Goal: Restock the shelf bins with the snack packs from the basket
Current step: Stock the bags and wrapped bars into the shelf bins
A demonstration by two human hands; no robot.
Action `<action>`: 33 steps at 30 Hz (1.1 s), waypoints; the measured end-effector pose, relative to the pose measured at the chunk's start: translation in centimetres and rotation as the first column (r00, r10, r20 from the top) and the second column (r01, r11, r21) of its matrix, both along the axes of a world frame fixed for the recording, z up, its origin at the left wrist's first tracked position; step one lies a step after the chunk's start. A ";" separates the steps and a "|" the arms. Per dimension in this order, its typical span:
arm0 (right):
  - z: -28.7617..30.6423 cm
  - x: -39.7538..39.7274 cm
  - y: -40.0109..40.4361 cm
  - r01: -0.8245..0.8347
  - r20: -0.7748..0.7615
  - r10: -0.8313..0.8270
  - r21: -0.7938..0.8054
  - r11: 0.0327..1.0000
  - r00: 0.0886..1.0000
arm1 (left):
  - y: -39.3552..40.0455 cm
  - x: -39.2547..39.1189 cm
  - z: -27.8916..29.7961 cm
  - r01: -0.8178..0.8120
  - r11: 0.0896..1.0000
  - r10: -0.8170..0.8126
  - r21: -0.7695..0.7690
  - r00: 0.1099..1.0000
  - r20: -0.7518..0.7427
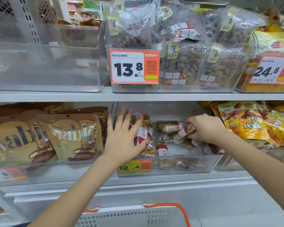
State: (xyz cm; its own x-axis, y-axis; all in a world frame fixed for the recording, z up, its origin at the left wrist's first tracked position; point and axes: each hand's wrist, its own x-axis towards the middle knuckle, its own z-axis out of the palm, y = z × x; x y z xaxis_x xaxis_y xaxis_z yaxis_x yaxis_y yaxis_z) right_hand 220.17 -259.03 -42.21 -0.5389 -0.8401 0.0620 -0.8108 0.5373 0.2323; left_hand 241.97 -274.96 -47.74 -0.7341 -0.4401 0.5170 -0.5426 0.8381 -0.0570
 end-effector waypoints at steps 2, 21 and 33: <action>0.0 0.0 -0.4 0.072 0.183 -0.024 -0.257 0.964 0.983 | 0.1 0.0 -0.1 -0.006 1.000 0.006 0.004 1.000 0.003; -3.0 4.4 -16.2 0.213 0.628 0.306 -0.613 0.760 0.716 | -0.3 -0.1 -0.5 0.031 0.999 -0.025 0.042 0.990 -0.138; -1.7 4.8 -14.3 0.365 0.849 0.407 -0.516 0.775 0.337 | -0.3 0.1 0.0 -0.001 0.997 0.010 0.079 0.993 -0.119</action>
